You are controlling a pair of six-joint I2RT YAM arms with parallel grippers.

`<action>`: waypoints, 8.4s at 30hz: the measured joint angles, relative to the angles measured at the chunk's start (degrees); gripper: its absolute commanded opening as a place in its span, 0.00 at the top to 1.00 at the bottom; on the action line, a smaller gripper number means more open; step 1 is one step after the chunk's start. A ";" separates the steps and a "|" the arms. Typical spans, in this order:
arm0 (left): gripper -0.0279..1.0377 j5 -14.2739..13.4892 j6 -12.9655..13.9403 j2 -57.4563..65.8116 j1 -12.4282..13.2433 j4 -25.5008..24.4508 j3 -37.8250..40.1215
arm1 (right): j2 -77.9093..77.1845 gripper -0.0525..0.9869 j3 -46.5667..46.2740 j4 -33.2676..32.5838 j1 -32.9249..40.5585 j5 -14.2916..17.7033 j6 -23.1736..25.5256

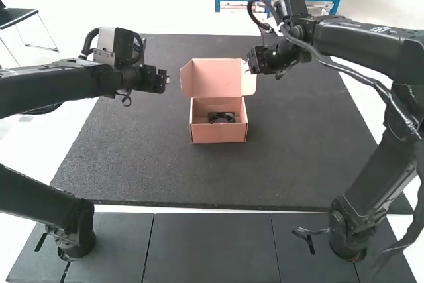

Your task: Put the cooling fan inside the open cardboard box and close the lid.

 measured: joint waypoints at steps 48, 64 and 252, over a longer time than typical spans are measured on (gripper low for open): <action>0.07 -2.54 -1.51 16.76 0.02 12.24 5.44 | 4.11 0.39 -7.08 15.04 -2.03 3.67 3.76; 0.07 -0.59 -1.51 16.87 0.00 12.33 5.44 | 6.69 0.44 -6.10 16.13 -2.67 3.43 3.78; 0.07 3.69 1.14 19.69 -3.08 -4.39 21.99 | -8.90 0.15 2.05 -21.59 1.97 -5.18 -1.68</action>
